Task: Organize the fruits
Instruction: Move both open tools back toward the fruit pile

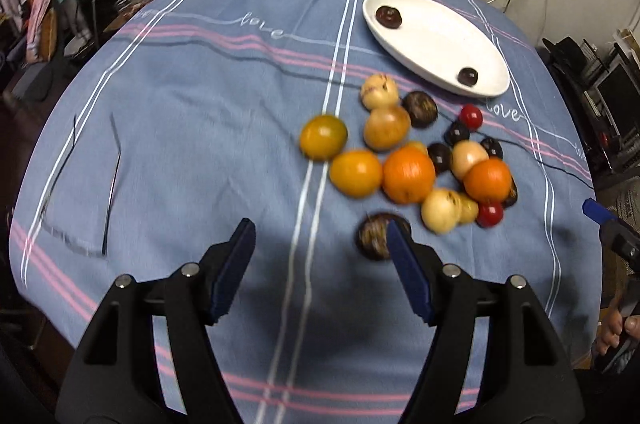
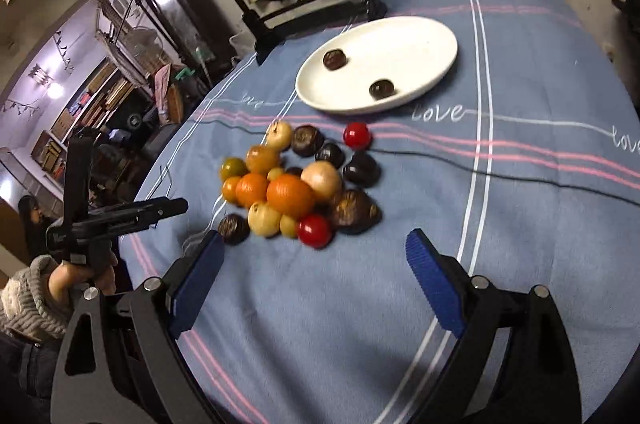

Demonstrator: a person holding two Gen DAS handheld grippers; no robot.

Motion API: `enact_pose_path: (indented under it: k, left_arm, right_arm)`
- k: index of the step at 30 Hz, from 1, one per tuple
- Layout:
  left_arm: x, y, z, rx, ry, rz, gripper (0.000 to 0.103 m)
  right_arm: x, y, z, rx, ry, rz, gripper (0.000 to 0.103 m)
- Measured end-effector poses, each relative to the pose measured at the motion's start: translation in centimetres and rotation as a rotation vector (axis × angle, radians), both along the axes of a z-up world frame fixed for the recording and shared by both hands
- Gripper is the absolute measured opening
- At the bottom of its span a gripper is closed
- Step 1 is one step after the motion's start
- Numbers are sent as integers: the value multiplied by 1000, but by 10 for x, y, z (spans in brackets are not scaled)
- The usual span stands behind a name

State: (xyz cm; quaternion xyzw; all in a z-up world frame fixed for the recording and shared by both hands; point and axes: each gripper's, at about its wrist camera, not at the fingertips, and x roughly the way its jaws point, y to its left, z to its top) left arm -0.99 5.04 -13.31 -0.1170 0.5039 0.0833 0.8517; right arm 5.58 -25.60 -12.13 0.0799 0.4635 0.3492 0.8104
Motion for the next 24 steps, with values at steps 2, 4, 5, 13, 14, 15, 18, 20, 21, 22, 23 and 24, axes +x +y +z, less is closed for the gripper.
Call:
enact_pose_path:
  k: [2, 4, 5, 13, 14, 15, 18, 20, 21, 22, 23, 24]
  left_arm:
    - [-7, -1, 2, -1, 10, 13, 69]
    - [-12, 1, 7, 3, 7, 20, 69]
    - [-13, 3, 11, 6, 2, 23, 70]
    - [15, 26, 13, -28, -49, -52, 70]
    - [21, 26, 11, -26, -48, -77, 70]
    - [27, 25, 9, -19, -45, -100, 70]
    - [46, 25, -1, -12, -34, -187, 70]
    - [54, 26, -6, -22, -29, -221, 70]
    - [58, 27, -8, -26, -28, -236, 70]
    - [62, 28, -12, -30, -28, -256, 70]
    - [66, 28, -16, -33, -27, -269, 70]
    - [69, 29, -19, -38, -26, -280, 69]
  right_arm:
    - [-5, 4, 5, 7, 2, 19, 92]
    - [-13, 6, 12, 14, -12, 37, 92]
    - [-16, 11, 16, 11, -21, 50, 92]
    - [-23, 34, 37, -109, -88, 16, 92]
    - [-23, 32, 42, -106, -98, -16, 93]
    - [-23, 31, 43, -106, -102, -38, 95]
    - [-24, 29, 48, -123, -114, -116, 97]
    - [-26, 32, 50, -142, -117, -160, 97]
    - [-26, 34, 50, -152, -117, -177, 97]
    - [-28, 36, 51, -159, -116, -190, 97]
    - [-29, 39, 50, -172, -115, -201, 97]
    - [-30, 43, 49, -192, -114, -208, 97]
